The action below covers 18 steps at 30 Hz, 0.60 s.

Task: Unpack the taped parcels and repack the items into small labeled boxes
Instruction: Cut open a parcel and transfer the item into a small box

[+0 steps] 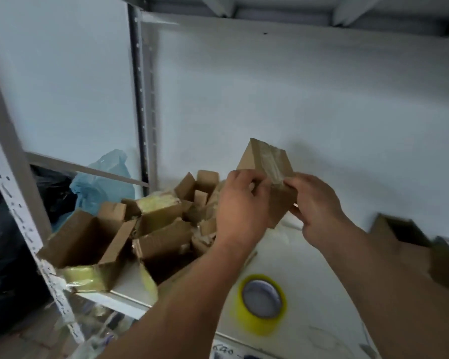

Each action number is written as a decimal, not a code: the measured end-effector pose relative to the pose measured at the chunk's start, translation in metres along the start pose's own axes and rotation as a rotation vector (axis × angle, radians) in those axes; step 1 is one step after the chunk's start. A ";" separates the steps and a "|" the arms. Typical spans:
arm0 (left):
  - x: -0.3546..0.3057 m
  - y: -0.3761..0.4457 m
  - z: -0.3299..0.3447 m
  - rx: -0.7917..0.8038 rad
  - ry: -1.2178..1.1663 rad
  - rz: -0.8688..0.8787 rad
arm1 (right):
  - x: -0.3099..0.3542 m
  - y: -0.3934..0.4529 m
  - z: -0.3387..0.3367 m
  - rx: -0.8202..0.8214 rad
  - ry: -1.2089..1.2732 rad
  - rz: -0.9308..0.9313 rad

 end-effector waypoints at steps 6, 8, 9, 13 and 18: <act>0.018 -0.078 0.101 0.147 0.019 -0.097 | -0.086 -0.036 -0.113 -0.138 -0.099 0.098; 0.037 -0.103 0.125 0.208 0.059 -0.161 | -0.121 -0.049 -0.136 -0.168 -0.122 0.155; 0.048 -0.113 0.136 0.248 0.077 -0.199 | -0.138 -0.055 -0.143 -0.177 -0.126 0.186; 0.082 -0.140 0.169 0.418 0.170 -0.298 | -0.194 -0.066 -0.157 -0.186 -0.134 0.289; 0.110 -0.150 0.182 0.537 0.301 -0.392 | -0.230 -0.073 -0.156 -0.111 -0.175 0.376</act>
Point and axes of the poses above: each hand's wrist, its own y-axis towards the middle knuckle, its own z-axis out of the palm, x = y × z, the point moved 10 cm from there along y, towards the middle knuckle, and after that the axes turned 9 degrees about -y, right-handed, at the moved point
